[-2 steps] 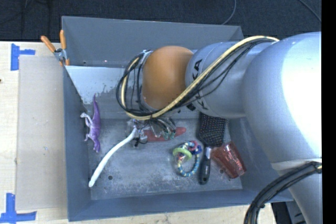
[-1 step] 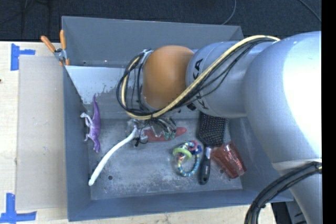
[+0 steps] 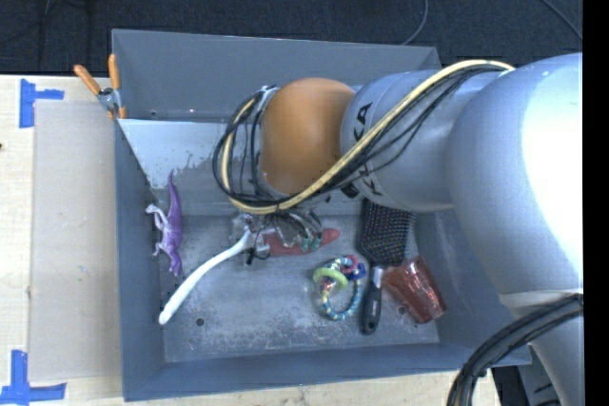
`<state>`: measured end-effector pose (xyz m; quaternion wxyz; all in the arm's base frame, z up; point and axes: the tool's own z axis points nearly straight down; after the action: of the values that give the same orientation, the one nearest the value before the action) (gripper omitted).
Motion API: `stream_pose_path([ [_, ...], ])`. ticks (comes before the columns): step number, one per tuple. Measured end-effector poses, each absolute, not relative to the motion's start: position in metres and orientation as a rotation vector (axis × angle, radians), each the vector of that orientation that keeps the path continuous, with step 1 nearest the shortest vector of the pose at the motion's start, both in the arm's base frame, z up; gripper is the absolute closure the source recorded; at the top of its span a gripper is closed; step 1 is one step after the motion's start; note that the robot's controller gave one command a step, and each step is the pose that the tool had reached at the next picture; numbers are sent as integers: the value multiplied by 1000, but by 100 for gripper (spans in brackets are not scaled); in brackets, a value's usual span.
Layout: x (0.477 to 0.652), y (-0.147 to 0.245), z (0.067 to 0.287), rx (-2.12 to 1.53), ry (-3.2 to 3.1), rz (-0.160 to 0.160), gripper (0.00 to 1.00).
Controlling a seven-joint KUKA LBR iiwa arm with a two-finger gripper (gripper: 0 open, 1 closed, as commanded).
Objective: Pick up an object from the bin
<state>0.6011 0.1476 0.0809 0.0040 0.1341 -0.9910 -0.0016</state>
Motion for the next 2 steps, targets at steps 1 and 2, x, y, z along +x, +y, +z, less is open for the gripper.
stream_pose_path([
  [1, 600, 148, 102, 420, -3103, -4, 100],
  [2, 602, 148, 120, 420, -3109, -5, 100],
])
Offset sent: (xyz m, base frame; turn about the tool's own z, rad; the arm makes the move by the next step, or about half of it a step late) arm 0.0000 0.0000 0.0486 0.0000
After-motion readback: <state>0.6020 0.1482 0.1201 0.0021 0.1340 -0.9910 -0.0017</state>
